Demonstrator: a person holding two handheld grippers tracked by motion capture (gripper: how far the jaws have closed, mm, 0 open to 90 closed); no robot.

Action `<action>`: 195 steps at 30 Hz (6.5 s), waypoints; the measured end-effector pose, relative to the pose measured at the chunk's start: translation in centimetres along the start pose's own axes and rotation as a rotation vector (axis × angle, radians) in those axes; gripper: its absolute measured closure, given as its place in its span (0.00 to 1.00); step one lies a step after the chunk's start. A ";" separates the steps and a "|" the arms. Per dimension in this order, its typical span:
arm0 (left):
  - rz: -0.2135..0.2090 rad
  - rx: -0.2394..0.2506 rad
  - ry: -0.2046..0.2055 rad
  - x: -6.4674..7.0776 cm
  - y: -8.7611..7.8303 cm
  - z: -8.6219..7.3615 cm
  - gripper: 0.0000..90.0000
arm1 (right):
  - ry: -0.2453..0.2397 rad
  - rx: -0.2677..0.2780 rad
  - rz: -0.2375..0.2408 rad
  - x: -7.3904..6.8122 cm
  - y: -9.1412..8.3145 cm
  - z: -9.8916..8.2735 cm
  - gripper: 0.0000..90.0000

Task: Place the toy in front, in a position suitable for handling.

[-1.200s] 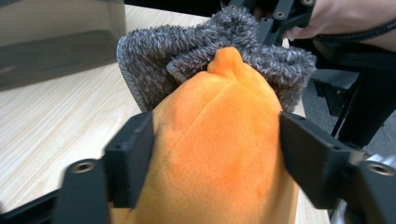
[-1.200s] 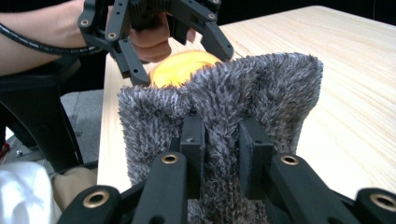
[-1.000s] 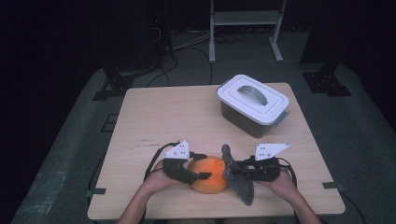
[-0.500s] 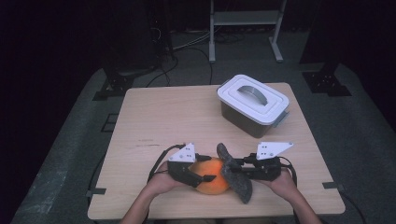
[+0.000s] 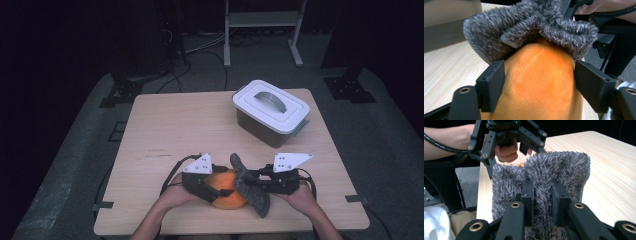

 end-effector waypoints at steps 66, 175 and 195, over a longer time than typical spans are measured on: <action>-0.001 -0.033 -0.033 -0.5 -1.2 -1.2 0.51 | -0.008 0.002 -0.049 1.2 -1.9 -0.5 0.83; -0.006 0.000 -0.044 -0.3 -0.7 -0.9 0.41 | 0.032 -0.017 0.012 1.5 -1.2 -1.1 0.81; 0.070 0.002 -0.015 -0.7 -2.3 0.1 0.52 | 0.022 0.015 -0.016 0.6 -0.7 -0.1 0.82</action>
Point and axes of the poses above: each handheld gripper's, and its own axes: y roughly forward along the jaws, z roughly out of its top, x roughly to its right, the point moved 3 cm from there along y, roughly forward along the jaws, and after that the axes turned 14 degrees about y, right-handed, at the moved point
